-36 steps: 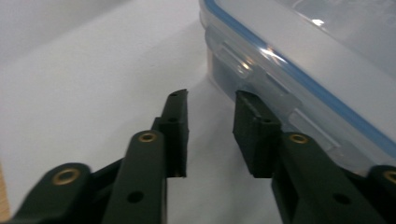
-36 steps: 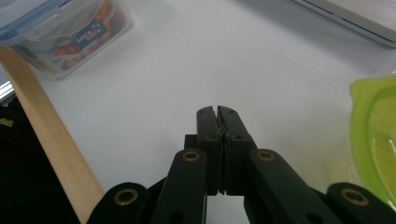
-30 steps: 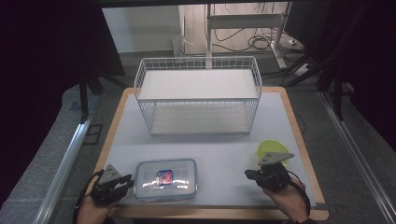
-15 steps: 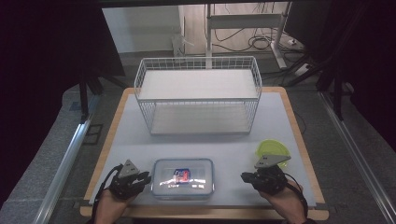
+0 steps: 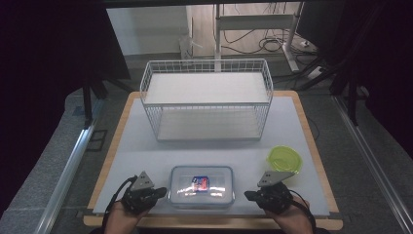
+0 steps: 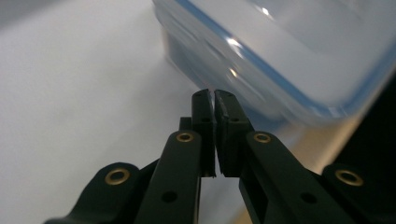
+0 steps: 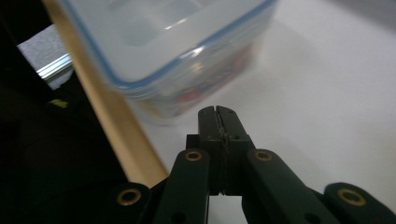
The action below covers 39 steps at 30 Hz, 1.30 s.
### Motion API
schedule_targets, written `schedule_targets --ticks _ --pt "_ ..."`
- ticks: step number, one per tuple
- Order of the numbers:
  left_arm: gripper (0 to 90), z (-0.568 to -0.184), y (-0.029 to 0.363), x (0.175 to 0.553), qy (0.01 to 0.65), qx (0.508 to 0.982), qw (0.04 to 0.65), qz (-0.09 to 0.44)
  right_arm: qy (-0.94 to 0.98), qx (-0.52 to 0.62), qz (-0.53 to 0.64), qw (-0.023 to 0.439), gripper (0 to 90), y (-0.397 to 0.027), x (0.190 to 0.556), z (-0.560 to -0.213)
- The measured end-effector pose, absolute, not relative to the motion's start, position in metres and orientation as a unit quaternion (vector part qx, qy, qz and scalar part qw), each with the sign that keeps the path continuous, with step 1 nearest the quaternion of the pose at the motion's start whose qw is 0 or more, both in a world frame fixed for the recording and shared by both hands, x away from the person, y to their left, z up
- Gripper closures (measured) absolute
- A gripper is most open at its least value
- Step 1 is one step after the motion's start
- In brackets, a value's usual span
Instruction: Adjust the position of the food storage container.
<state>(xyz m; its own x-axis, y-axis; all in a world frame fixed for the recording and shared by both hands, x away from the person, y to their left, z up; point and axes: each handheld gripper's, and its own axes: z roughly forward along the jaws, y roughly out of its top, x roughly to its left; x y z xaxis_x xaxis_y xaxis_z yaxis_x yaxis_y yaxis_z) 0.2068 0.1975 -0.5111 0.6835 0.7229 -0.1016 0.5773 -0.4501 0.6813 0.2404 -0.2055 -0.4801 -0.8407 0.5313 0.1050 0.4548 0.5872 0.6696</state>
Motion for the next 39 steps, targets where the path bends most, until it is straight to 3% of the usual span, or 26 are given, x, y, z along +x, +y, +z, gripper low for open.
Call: schedule_targets --ticks 8,14,32,39 --pt "87.7 -0.514 0.184 0.186 0.343 0.873 0.340 0.068 0.904 0.246 0.350 0.017 89.7 -0.184 0.222 -0.490" --pt "86.9 -0.519 0.178 0.189 0.339 0.879 0.327 0.077 0.912 0.223 0.345 -0.002 89.7 -0.167 0.217 -0.496" --pt "83.8 -0.524 0.157 0.216 0.329 0.880 0.335 0.075 0.905 0.251 0.344 0.025 89.7 -0.175 0.241 -0.498" --pt "79.8 -0.519 0.170 0.215 0.343 0.871 0.336 0.106 0.905 0.255 0.339 0.029 85.0 -0.182 0.241 -0.494"
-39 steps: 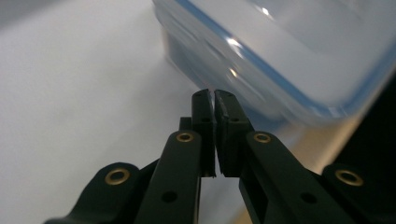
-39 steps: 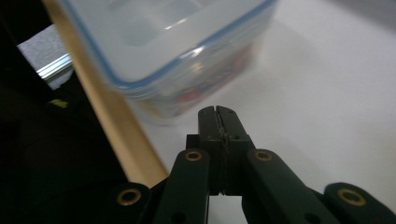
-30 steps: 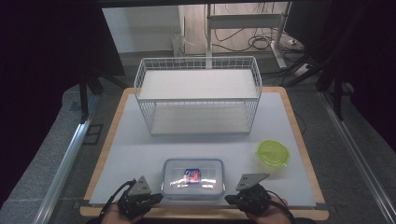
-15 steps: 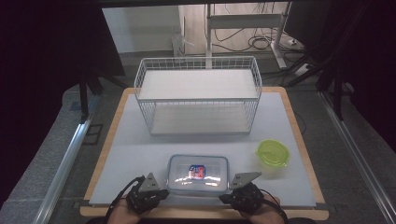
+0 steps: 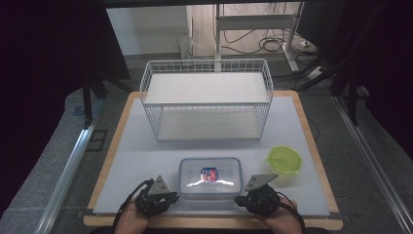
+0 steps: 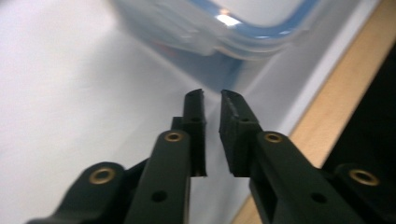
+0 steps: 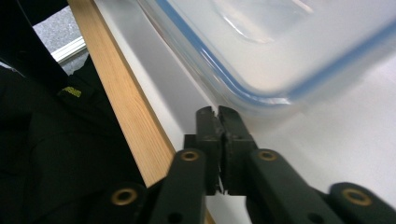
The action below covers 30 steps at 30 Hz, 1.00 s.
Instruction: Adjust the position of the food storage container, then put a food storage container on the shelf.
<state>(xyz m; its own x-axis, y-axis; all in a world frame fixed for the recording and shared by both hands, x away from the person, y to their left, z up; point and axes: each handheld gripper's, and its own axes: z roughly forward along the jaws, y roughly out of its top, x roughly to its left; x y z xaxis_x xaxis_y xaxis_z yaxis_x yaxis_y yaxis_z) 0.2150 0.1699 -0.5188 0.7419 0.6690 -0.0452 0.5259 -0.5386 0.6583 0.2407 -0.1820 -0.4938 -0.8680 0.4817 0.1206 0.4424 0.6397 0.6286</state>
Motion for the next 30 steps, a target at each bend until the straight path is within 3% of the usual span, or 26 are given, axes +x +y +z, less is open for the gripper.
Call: schedule_targets --ticks 3,4,6,7,9,10,11,14,22,30 --pt "68.8 -0.516 0.182 0.214 0.354 0.861 0.341 0.128 0.898 0.272 0.343 0.043 77.3 -0.197 0.241 -0.490" --pt "58.7 -0.515 0.187 0.213 0.362 0.856 0.342 0.139 0.895 0.280 0.343 0.056 70.7 -0.205 0.242 -0.489" --pt "48.0 -0.516 0.190 0.213 0.366 0.853 0.343 0.145 0.890 0.292 0.344 0.070 62.7 -0.213 0.245 -0.488" --pt "48.0 -0.516 0.193 0.213 0.368 0.851 0.344 0.149 0.890 0.292 0.344 0.070 62.7 -0.213 0.245 -0.488" --pt "33.2 -0.518 0.199 0.211 0.373 0.846 0.347 0.159 0.886 0.296 0.345 0.093 48.4 -0.219 0.250 -0.490" --pt "32.3 -0.518 0.199 0.211 0.373 0.846 0.347 0.159 0.886 0.296 0.345 0.093 48.4 -0.219 0.250 -0.490" --pt "30.9 -0.519 0.201 0.210 0.375 0.845 0.347 0.155 0.887 0.298 0.337 0.101 41.9 -0.220 0.252 -0.492" --pt "26.5 -0.522 0.202 0.209 0.372 0.850 0.345 0.146 0.889 0.295 0.334 0.105 33.6 -0.222 0.255 -0.496" --pt "19.1 -0.523 0.201 0.208 0.375 0.850 0.342 0.143 0.889 0.298 0.332 0.102 24.4 -0.223 0.259 -0.502" --pt "3.2 -0.530 0.205 0.213 0.377 0.841 0.352 0.161 0.876 0.308 0.350 0.121 10.0 -0.222 0.258 -0.497"
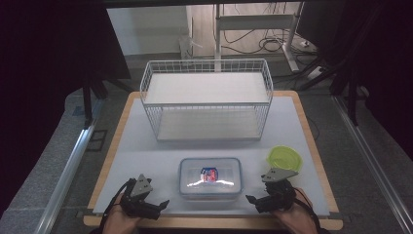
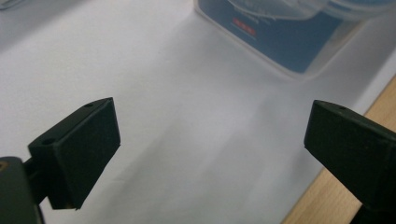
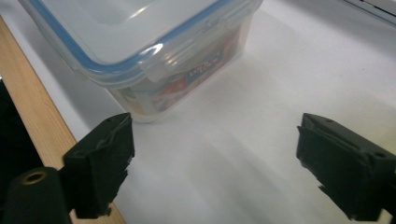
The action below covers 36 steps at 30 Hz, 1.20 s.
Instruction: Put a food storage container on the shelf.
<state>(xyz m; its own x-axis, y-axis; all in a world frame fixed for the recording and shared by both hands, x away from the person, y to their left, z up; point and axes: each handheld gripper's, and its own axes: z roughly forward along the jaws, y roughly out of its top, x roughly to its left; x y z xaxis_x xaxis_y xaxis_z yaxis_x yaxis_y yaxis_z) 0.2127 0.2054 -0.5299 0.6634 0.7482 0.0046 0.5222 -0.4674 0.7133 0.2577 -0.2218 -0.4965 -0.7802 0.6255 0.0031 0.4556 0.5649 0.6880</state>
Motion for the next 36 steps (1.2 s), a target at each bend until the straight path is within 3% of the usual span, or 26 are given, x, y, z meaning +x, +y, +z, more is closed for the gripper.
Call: schedule_targets --ticks 8,11,16,20,26,36 --pt "5.0 -0.524 0.204 0.215 0.389 0.836 0.352 0.163 0.867 0.324 0.362 0.108 7.5 -0.223 0.260 -0.491" --pt "5.6 -0.521 0.202 0.218 0.394 0.840 0.341 0.151 0.863 0.341 0.364 0.081 8.3 -0.221 0.263 -0.489" --pt "4.7 -0.511 0.203 0.226 0.401 0.828 0.374 0.119 0.855 0.355 0.374 0.049 5.1 -0.216 0.267 -0.483" --pt "3.7 -0.505 0.200 0.233 0.398 0.826 0.383 0.110 0.855 0.353 0.377 0.055 7.2 -0.210 0.269 -0.478" --pt "1.6 -0.500 0.190 0.252 0.391 0.819 0.415 0.059 0.856 0.350 0.378 0.043 10.5 -0.199 0.277 -0.475" --pt "0.0 -0.512 0.163 0.285 0.369 0.820 0.434 -0.045 0.847 0.370 0.379 -0.034 8.5 -0.183 0.301 -0.487"
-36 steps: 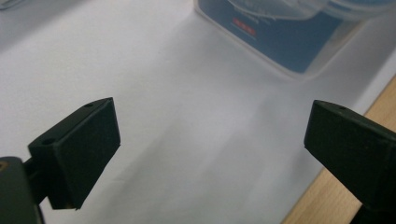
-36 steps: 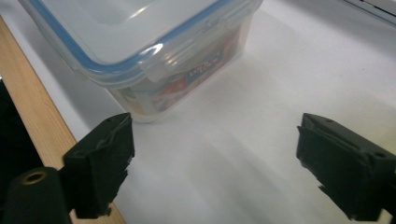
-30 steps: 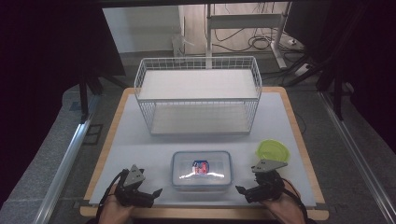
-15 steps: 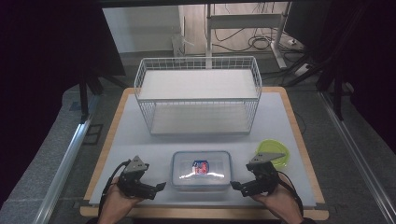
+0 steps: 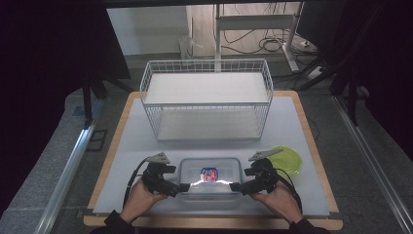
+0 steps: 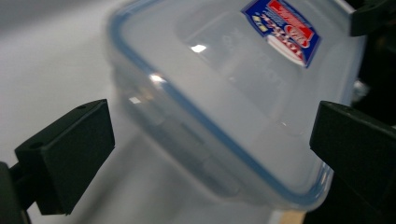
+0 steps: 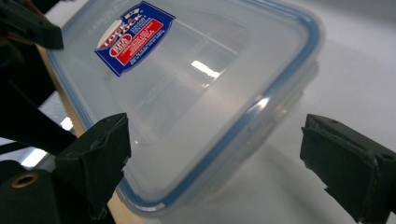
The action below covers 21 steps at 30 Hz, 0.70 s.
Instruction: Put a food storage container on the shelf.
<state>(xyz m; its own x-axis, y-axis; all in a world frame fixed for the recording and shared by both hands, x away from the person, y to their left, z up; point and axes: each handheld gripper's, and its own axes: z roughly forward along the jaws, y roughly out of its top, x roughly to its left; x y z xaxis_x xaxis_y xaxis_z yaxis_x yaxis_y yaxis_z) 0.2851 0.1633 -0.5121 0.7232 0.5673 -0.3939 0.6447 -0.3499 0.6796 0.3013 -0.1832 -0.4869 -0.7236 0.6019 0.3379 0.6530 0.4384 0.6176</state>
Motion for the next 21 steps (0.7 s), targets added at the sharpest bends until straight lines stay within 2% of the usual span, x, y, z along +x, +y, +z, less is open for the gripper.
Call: schedule_targets --ticks 1,3,7,9,10,13,15,17,21 --pt "0.0 -0.514 0.161 0.288 0.364 0.821 0.437 -0.057 -0.845 -0.372 -0.381 0.052 8.5 -0.181 0.305 -0.489" --pt "0.0 -0.516 0.158 0.290 0.363 0.819 0.439 -0.070 -0.845 -0.372 -0.381 0.056 8.8 -0.180 0.306 -0.490" --pt "0.0 -0.514 0.156 0.286 0.364 0.824 0.429 -0.067 -0.837 -0.383 -0.380 0.088 8.6 -0.176 0.310 -0.494" --pt "0.0 -0.511 0.154 0.280 0.359 0.830 0.425 -0.050 -0.833 -0.388 -0.383 0.093 16.2 -0.181 0.309 -0.491" --pt "0.0 -0.511 0.154 0.280 0.359 0.830 0.425 -0.050 -0.833 -0.388 -0.383 0.093 16.2 -0.181 0.309 -0.491" --pt "2.5 -0.504 0.151 0.266 0.354 0.837 0.417 -0.009 -0.825 -0.397 -0.394 0.083 25.9 -0.186 0.301 -0.486" --pt "4.1 -0.503 0.152 0.262 0.357 0.835 0.418 -0.007 -0.824 -0.396 -0.397 0.078 27.7 -0.187 0.298 -0.485" --pt "11.1 -0.507 0.156 0.254 0.374 0.820 0.434 -0.025 -0.816 -0.407 -0.405 0.068 34.2 -0.190 0.289 -0.481" --pt "17.9 -0.509 0.161 0.245 0.382 0.809 0.446 -0.029 -0.810 -0.408 -0.417 0.062 39.5 -0.194 0.281 -0.480"
